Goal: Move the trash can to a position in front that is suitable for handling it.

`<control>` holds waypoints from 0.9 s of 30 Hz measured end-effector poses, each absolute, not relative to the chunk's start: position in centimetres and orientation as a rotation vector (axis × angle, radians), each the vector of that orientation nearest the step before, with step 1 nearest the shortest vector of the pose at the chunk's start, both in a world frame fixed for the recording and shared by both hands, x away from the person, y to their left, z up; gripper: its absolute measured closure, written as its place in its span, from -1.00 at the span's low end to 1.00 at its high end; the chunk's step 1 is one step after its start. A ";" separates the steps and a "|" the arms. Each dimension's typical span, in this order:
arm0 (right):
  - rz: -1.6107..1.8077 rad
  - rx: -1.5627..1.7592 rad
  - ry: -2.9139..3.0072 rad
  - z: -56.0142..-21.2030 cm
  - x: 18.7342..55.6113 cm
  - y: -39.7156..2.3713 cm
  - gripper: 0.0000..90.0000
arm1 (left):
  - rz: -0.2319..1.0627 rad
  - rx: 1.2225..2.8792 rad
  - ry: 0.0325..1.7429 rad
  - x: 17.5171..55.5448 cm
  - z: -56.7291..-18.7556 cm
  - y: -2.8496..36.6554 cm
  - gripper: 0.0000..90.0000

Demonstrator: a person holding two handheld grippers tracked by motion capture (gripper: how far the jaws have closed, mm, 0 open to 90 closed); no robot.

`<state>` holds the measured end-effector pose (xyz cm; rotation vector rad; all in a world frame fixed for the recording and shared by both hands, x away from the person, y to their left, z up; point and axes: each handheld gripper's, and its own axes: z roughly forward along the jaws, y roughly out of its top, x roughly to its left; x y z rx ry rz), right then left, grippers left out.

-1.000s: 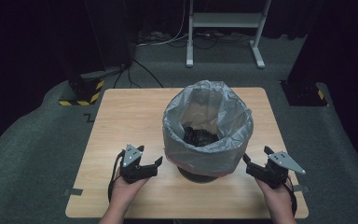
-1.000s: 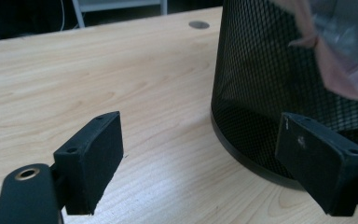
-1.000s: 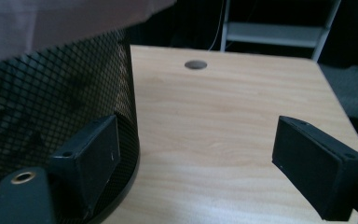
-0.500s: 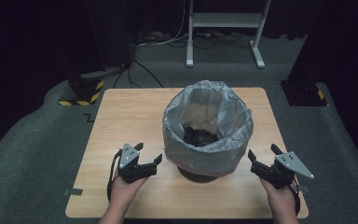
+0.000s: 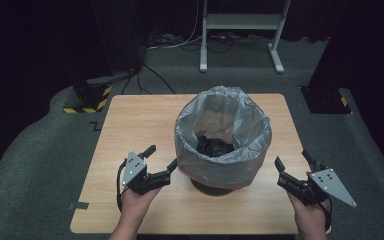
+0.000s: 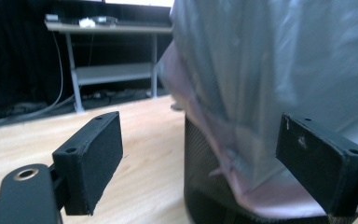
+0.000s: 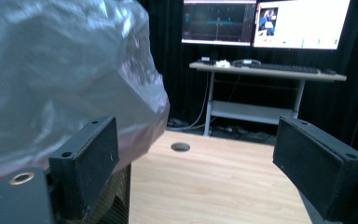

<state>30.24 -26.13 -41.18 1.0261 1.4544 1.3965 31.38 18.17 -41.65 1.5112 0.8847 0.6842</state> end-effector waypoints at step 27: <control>1.472 0.943 1.403 -38.0 28.9 -24.4 -0.69 | 0.689 1.258 0.786 29.7 -38.3 16.6 -0.81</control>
